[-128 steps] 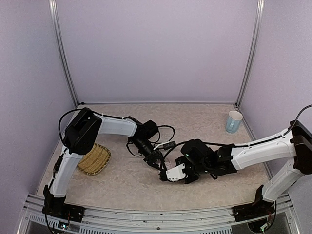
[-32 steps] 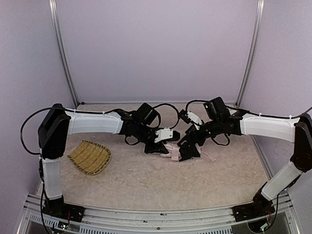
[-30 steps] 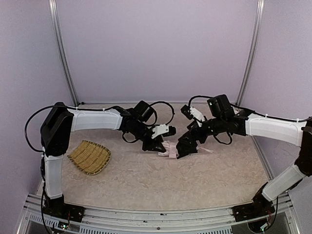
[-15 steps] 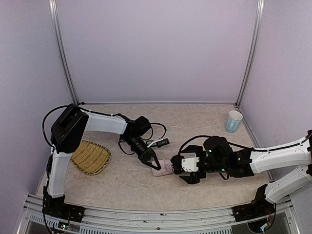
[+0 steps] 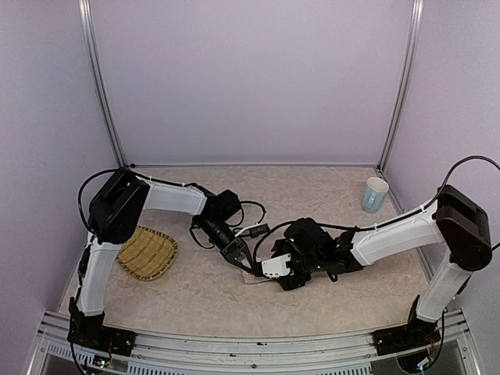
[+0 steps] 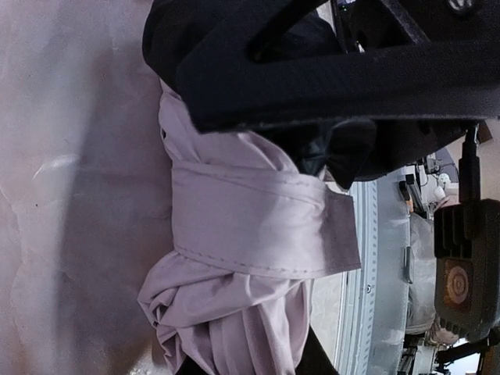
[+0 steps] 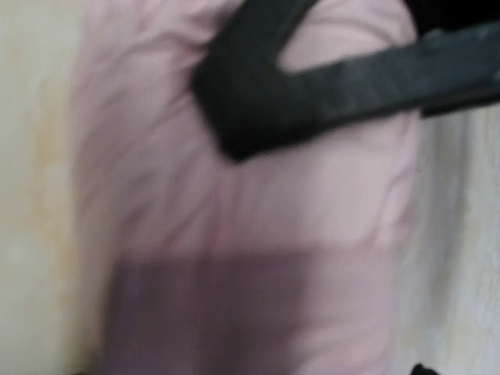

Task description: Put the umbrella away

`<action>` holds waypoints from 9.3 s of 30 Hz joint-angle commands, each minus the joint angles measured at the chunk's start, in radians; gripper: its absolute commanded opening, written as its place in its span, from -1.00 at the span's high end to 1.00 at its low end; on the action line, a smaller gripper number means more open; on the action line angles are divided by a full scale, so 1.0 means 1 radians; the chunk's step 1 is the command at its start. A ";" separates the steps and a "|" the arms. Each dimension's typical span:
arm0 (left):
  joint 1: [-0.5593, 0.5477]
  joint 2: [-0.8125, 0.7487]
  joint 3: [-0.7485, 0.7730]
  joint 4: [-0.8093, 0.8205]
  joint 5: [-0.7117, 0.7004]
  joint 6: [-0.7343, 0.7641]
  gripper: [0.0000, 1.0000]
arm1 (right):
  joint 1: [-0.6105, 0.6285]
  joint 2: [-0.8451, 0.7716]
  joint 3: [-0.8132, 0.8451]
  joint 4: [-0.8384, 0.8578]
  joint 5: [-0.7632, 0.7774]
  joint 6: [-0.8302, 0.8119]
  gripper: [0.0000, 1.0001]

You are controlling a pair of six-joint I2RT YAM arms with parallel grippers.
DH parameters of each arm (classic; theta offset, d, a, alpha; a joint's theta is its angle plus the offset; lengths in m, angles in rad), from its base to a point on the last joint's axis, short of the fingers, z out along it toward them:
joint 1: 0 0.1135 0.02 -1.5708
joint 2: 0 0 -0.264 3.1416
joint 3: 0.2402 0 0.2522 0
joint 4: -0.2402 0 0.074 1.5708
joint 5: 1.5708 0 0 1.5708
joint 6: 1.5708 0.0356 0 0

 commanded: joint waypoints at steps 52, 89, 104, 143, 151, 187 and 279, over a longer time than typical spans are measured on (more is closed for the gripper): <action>-0.382 -0.802 -0.964 1.310 -1.201 0.157 -0.97 | -0.269 -0.493 -0.066 -0.111 -0.113 1.239 -0.31; -0.247 -0.379 -0.477 0.799 -0.773 -0.272 1.00 | 0.080 -0.412 -0.103 -0.240 0.187 1.378 0.07; -0.170 -0.338 -0.382 0.764 -0.598 -0.580 1.00 | 0.040 -0.102 0.068 -0.063 0.310 1.220 0.22; -0.205 -0.232 -0.344 0.367 -0.701 -0.208 1.00 | -0.543 -0.169 0.156 -0.360 -0.194 1.026 0.98; -0.204 -0.250 -0.327 0.368 -0.654 -0.196 1.00 | -0.549 -0.139 0.163 -0.392 -0.118 0.988 0.74; -0.197 -0.259 -0.353 0.429 -0.648 -0.175 1.00 | -0.226 -0.067 0.109 -0.223 -0.239 0.821 0.75; -0.132 -0.241 -0.432 0.517 -0.929 -0.143 1.00 | -0.400 -0.304 -0.288 -0.055 -0.648 1.435 1.00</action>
